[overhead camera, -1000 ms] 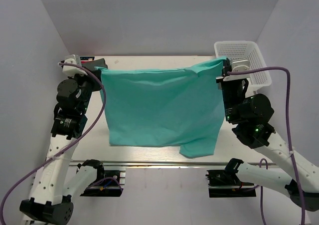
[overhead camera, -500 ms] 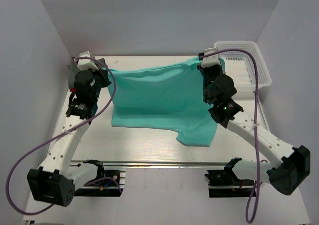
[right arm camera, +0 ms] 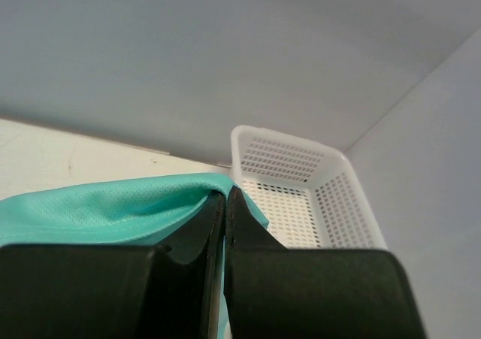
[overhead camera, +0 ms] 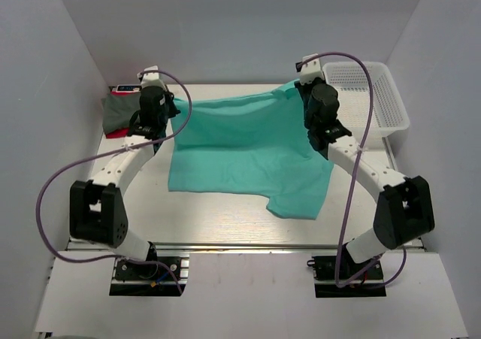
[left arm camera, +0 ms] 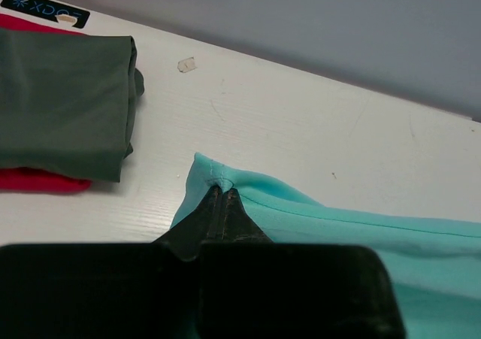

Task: Fold and stack the t-shirts
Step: Flatten out the tshirt

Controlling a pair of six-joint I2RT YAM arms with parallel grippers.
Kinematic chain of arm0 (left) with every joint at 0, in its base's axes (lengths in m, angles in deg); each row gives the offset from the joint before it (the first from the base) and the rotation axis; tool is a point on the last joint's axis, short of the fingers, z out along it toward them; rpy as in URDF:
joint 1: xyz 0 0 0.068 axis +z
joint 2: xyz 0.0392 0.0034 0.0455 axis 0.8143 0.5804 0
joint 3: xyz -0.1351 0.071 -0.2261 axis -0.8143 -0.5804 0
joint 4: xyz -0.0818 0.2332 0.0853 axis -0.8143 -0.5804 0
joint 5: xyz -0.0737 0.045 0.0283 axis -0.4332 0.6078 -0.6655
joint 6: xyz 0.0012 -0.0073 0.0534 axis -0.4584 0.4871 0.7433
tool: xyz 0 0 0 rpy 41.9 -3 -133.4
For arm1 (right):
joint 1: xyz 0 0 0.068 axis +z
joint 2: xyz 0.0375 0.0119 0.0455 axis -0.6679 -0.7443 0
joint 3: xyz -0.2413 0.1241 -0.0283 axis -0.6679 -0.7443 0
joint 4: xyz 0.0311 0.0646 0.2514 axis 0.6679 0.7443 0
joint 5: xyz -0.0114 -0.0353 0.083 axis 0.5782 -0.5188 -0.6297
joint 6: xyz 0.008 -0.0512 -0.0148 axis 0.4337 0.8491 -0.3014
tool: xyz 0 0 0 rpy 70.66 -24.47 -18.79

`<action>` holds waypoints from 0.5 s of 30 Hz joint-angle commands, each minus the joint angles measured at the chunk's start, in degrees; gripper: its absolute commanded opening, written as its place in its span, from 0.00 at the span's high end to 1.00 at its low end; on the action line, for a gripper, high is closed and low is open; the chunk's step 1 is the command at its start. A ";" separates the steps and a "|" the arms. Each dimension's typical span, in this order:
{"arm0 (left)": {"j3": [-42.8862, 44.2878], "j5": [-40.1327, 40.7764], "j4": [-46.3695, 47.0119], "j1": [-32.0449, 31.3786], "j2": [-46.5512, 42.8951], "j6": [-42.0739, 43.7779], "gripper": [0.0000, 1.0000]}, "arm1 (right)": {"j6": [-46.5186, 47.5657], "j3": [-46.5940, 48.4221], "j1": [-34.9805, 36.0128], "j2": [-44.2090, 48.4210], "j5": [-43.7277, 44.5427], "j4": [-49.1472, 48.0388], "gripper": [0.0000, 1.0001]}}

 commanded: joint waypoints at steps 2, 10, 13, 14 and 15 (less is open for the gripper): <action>4.52 1.60 4.63 0.31 5.02 0.80 1.00 | -2.86 5.10 -2.54 -5.37 -5.37 -2.03 1.00; 14.71 2.21 6.66 0.31 20.40 1.85 1.00 | -5.31 14.59 -6.41 -18.02 -11.08 0.52 1.00; 19.11 2.74 6.66 0.31 26.46 1.85 1.00 | -5.94 17.14 -7.38 -22.76 -13.45 1.58 1.00; 21.03 2.74 6.66 0.31 29.26 1.85 1.00 | -5.68 18.89 -7.56 -23.66 -14.07 1.58 1.00; 22.10 3.26 6.05 0.31 30.60 1.85 1.00 | -5.94 19.78 -7.91 -25.76 -15.12 2.62 1.00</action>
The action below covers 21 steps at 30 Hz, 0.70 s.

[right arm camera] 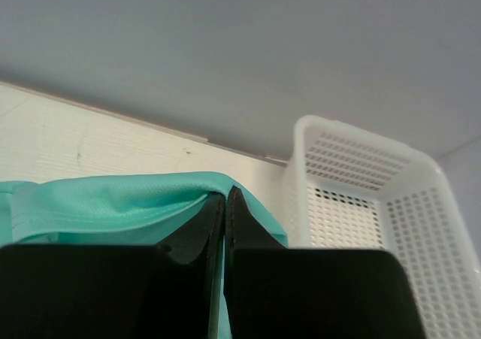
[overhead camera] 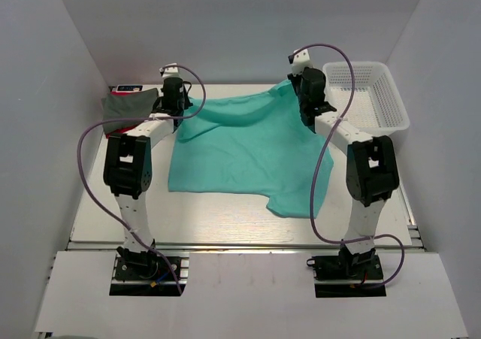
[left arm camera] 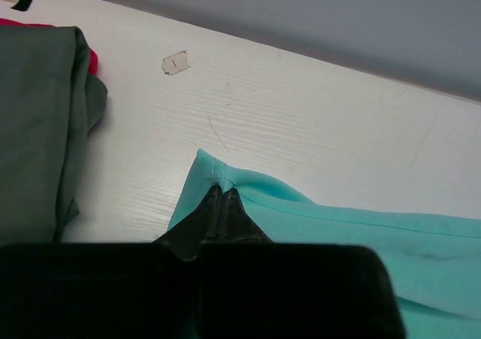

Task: Fold and stack the t-shirts
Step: Flatten out the tshirt

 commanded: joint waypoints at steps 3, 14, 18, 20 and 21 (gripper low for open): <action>8.33 1.32 0.44 0.24 6.57 0.56 1.00 | -2.97 9.84 -1.75 -8.49 -4.79 2.73 1.00; 28.01 2.21 -6.22 0.77 22.40 -1.36 0.00 | -7.01 36.27 -3.78 -28.54 -6.11 11.25 0.66; 31.63 -1.65 -10.63 1.29 20.67 -1.37 0.00 | -8.77 39.91 -3.52 -27.52 -5.59 18.37 0.10; 29.18 -3.85 -11.16 1.29 17.42 -1.37 0.00 | -9.47 36.84 -3.07 -21.75 -9.07 19.96 0.10; 27.69 -4.47 -11.16 1.29 15.40 -1.37 0.00 | -11.65 33.70 -2.64 -20.05 -10.76 20.66 0.10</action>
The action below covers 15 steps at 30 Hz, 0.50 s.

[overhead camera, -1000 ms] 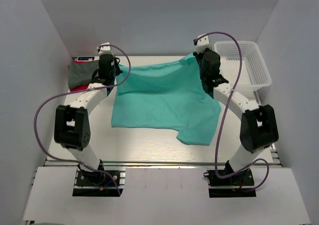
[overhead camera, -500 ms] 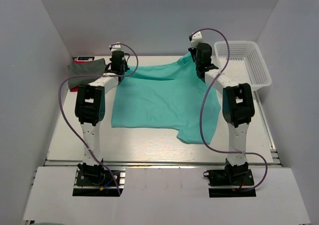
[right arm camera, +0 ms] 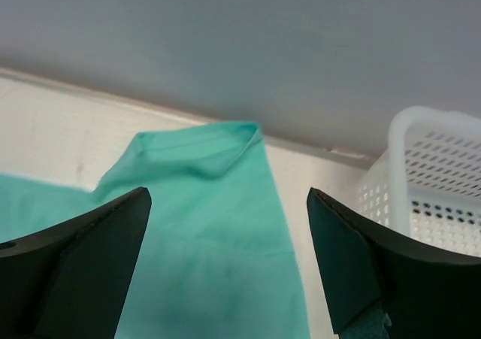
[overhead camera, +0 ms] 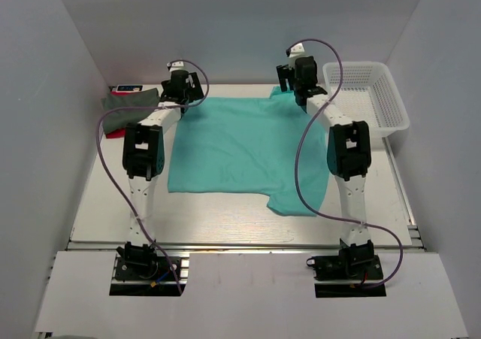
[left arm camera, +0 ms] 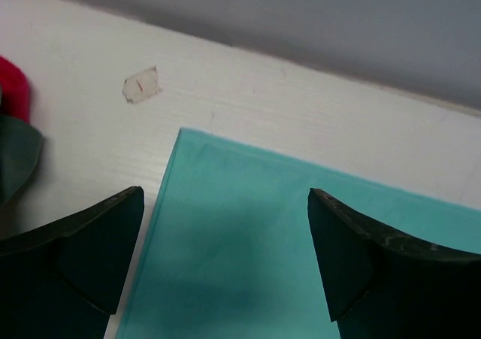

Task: Fold and stack the t-shirts
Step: Flatten out the tshirt

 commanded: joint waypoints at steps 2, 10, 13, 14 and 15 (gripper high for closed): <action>-5.30 -5.36 -3.17 -0.12 -15.30 -0.41 0.00 | -5.55 -3.10 1.24 13.49 -9.96 6.52 0.10; -38.32 -15.63 -8.29 -1.45 -41.39 -2.43 0.00 | -22.68 -39.12 3.60 38.64 -31.34 14.62 0.10; -52.21 -17.31 -8.10 -1.97 -53.78 -5.32 0.00 | -26.92 -54.69 5.27 48.74 -32.67 11.89 0.10; -55.20 -16.71 -9.15 -1.97 -57.21 -6.20 0.00 | -27.62 -57.39 5.45 50.77 -32.50 12.32 0.10; -60.98 -15.31 -9.69 -2.50 -60.46 -8.39 0.00 | -28.84 -60.03 5.98 55.23 -30.41 12.85 0.10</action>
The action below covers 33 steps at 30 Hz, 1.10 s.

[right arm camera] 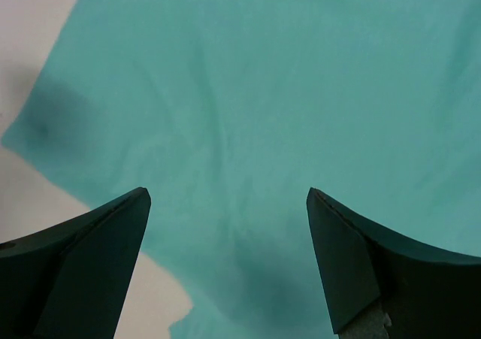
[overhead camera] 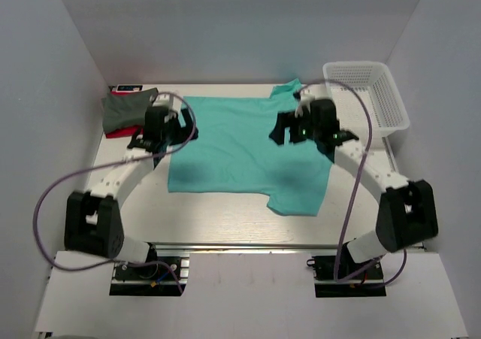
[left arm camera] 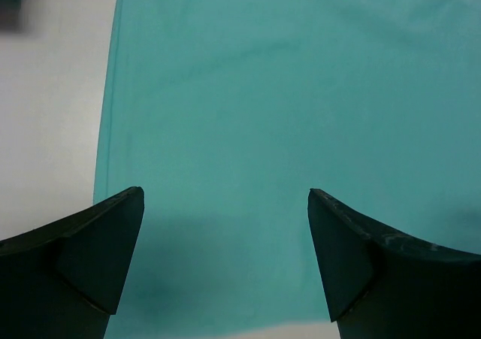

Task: Fold and stack the t-shirts
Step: Flatten out the tshirt, then grap the side of the flattened tshirt closest away from the robot with both arms

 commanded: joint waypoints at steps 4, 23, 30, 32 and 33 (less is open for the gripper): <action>-18.01 5.60 -9.37 -0.32 -20.55 -10.68 0.00 | -11.51 -23.85 2.07 18.94 2.19 7.81 0.10; -32.35 9.40 -6.59 1.09 -21.54 -17.55 0.20 | -26.99 -44.54 1.90 41.31 10.64 22.60 0.10; -31.82 10.71 -6.85 1.09 -16.71 -17.55 0.36 | -28.93 -45.85 1.81 33.85 11.61 14.34 0.16; -32.35 10.71 -5.01 1.09 -15.92 -17.55 0.38 | -28.49 -46.29 1.90 32.70 10.65 11.80 0.18; -33.05 10.71 -4.48 1.09 -15.04 -18.16 0.40 | -28.32 -46.21 1.90 30.95 9.60 11.70 0.21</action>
